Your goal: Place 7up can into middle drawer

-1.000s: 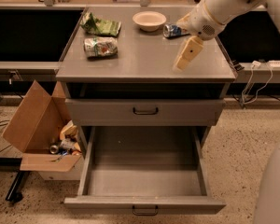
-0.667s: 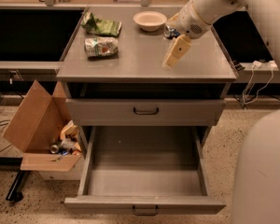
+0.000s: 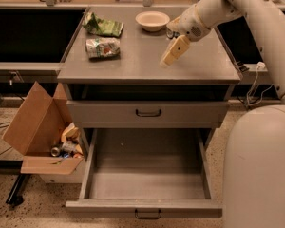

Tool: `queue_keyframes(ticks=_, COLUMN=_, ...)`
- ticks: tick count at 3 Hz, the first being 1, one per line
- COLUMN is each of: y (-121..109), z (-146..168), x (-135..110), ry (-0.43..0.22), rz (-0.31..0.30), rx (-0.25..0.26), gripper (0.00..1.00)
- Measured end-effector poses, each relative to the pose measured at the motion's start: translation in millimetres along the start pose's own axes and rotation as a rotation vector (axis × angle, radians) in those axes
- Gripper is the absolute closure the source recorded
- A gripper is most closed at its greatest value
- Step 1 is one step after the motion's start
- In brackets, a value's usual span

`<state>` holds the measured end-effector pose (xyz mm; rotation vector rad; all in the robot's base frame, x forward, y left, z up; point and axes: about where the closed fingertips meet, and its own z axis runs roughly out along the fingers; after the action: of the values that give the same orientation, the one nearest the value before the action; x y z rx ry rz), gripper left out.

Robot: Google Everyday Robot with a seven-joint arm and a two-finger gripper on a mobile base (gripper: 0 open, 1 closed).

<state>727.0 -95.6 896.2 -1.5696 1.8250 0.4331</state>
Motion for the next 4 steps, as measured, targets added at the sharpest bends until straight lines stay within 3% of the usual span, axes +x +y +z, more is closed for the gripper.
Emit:
queue_keyframes(ticks=1, y=18.5, z=13.3, x=-43.2, ry=-0.028, rz=-0.057, rx=-0.016, gripper=0.0)
queue_keyframes(ticks=2, y=33.0, z=21.3, x=-63.9, ry=-0.03, rz=-0.078, rx=-0.018, gripper=0.0)
queue_keyframes(ticks=3, y=40.0, z=70.0, x=-102.0, ry=-0.015, rz=-0.058, rx=-0.045, gripper=0.0)
queue_keyframes(ticks=4, y=40.0, z=70.0, x=-102.0, ry=-0.015, rz=-0.058, rx=-0.045, gripper=0.0)
